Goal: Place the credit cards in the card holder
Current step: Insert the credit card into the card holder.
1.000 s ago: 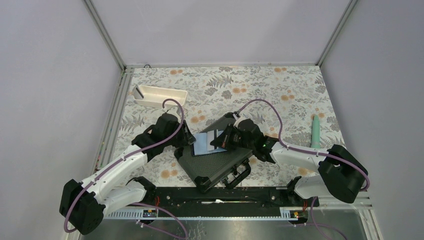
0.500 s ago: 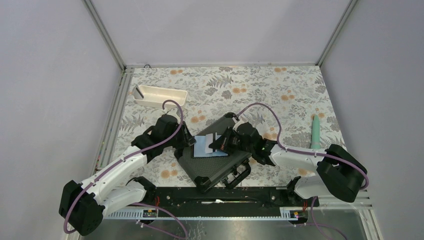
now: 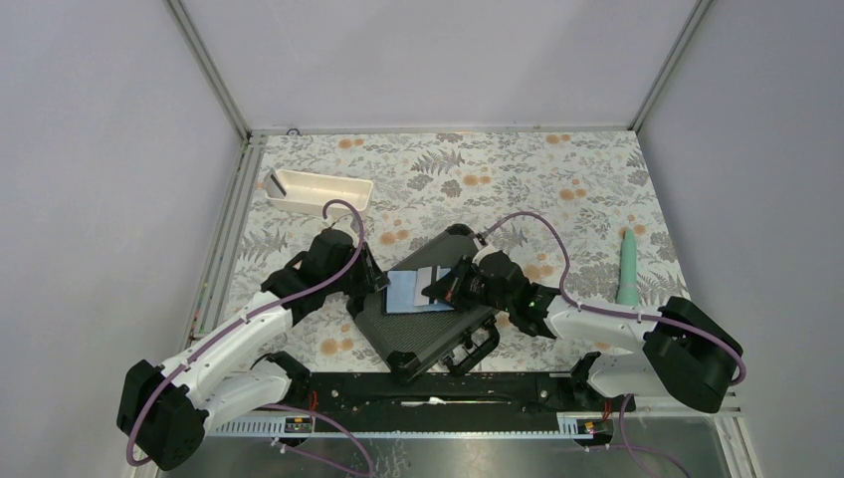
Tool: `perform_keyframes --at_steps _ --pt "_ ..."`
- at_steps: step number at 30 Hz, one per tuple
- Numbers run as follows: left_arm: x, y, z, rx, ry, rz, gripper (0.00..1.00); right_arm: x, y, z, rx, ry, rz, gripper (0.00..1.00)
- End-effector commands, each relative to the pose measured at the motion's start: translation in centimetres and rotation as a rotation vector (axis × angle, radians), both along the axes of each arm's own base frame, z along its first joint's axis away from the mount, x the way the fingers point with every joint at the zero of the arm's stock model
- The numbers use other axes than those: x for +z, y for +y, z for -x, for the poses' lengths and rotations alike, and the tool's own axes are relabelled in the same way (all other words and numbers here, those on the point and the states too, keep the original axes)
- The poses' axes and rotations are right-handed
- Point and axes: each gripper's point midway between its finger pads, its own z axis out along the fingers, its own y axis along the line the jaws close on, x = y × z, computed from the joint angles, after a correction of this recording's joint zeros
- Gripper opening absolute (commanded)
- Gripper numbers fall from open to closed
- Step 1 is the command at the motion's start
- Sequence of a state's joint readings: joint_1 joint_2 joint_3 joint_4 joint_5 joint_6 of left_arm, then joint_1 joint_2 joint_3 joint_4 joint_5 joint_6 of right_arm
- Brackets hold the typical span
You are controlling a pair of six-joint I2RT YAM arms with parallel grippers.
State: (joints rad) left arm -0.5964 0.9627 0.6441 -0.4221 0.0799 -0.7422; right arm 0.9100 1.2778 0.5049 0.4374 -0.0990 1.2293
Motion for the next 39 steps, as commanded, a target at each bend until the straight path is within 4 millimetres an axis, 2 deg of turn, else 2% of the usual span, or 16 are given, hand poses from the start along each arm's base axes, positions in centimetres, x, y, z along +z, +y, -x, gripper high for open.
perform_keyframes --at_steps 1,16,29,34,39 --pt "-0.6 0.1 0.7 -0.01 0.022 -0.002 0.24 -1.0 0.1 0.5 0.009 0.017 0.028 0.0" --pt "-0.3 0.0 0.7 -0.009 0.018 0.008 0.21 -1.3 1.9 1.5 0.054 0.035 0.024 0.0" --pt "-0.5 0.3 0.7 0.044 -0.002 0.043 0.08 -0.6 2.1 2.4 0.015 0.05 -0.022 0.0" --pt "-0.5 0.3 0.7 0.058 -0.01 0.044 0.07 -0.7 2.3 2.9 0.001 0.061 -0.033 0.0" --pt "-0.6 0.5 0.7 0.073 -0.014 0.046 0.05 -1.2 1.5 3.1 -0.045 0.073 -0.034 0.0"
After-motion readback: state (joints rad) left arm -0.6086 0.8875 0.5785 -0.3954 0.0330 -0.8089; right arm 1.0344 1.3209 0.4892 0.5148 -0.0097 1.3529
